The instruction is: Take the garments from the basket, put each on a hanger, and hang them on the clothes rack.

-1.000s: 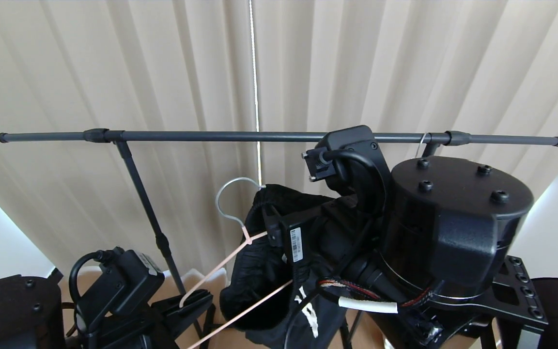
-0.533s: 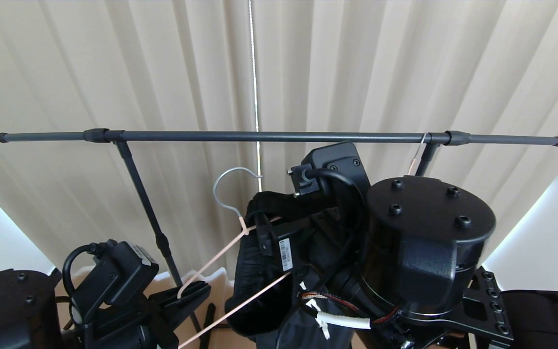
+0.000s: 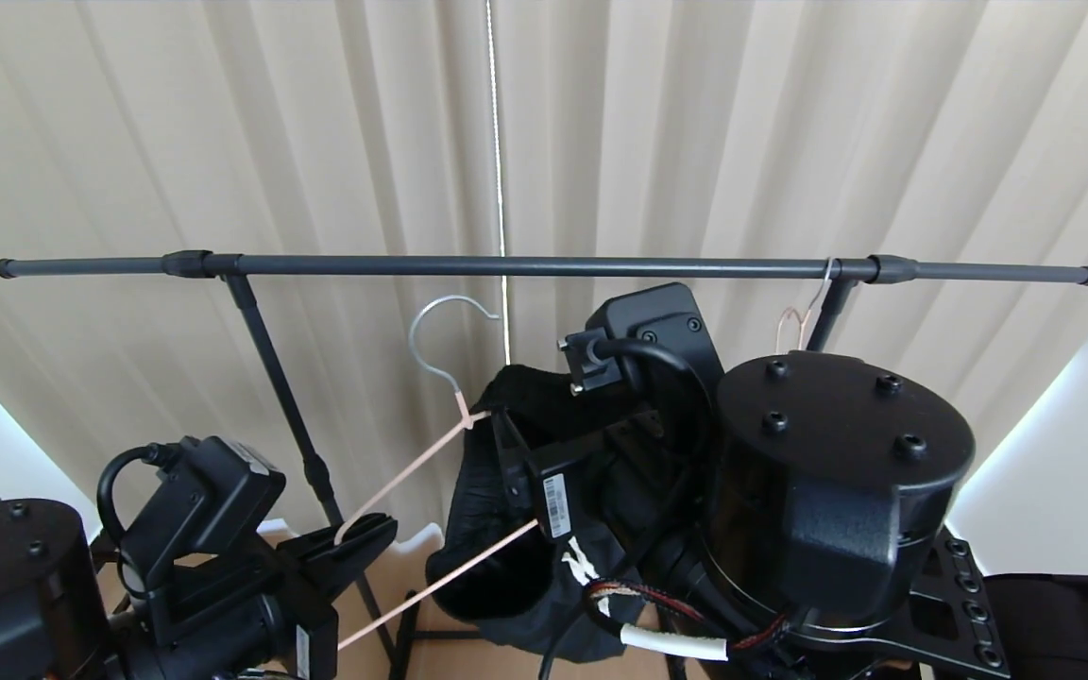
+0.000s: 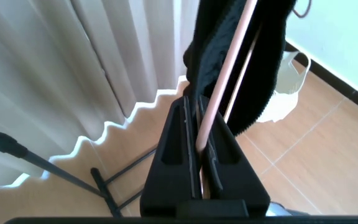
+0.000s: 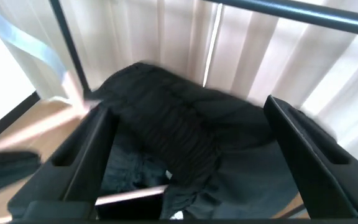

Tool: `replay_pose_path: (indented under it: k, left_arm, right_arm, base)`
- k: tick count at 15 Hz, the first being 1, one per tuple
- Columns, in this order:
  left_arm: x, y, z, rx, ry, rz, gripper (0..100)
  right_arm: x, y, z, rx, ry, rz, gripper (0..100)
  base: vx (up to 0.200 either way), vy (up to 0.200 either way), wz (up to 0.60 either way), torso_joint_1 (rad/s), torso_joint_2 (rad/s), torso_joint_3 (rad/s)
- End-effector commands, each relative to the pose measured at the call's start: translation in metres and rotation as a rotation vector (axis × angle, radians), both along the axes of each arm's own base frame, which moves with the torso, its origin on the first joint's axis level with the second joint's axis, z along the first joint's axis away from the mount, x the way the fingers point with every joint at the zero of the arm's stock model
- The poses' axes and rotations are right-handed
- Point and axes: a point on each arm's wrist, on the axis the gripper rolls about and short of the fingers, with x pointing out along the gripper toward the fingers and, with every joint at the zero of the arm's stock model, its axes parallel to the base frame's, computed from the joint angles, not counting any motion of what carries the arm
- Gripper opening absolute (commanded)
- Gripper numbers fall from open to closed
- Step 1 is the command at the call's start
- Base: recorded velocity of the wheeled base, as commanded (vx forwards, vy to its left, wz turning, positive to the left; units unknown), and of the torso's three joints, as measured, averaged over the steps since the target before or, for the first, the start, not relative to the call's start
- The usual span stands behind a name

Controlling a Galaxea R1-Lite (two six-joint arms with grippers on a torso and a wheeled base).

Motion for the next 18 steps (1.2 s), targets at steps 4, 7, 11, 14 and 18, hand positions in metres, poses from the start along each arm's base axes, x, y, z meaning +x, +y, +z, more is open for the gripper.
replay_pose_path:
  k: [4, 7, 11, 14, 18]
  left_arm:
    - [0.004, 0.002, -0.004, 0.009, 0.013, 0.017, 0]
    - [0.003, 0.002, -0.004, 0.001, 0.001, 0.017, 0]
    - [0.0, 0.004, -0.008, -0.018, 0.002, 0.009, 0]
    - [-0.003, 0.004, -0.01, -0.013, 0.003, 0.0, 0]
    - [-0.011, 0.002, -0.014, 0.009, 0.004, -0.042, 0]
  right_arm:
    - [-0.005, -0.007, 0.01, 0.018, -0.015, 0.005, 100]
    - [-0.005, -0.009, 0.01, 0.014, -0.015, 0.006, 100]
    - [0.002, -0.052, 0.027, -0.031, -0.058, 0.059, 100]
    - [0.012, -0.114, 0.047, -0.212, -0.091, 0.26, 100]
    - [0.029, -0.162, 0.073, -0.396, -0.002, 0.562, 100]
  base:
    - [0.0, 0.0, 0.0, 0.0, 0.0, 0.0]
    - [0.0, 0.0, 0.0, 0.0, 0.0, 0.0]
    - [0.0, 0.0, 0.0, 0.0, 0.0, 0.0]
    - [0.0, 0.0, 0.0, 0.0, 0.0, 0.0]
    - [0.0, 0.0, 0.0, 0.0, 0.0, 0.0]
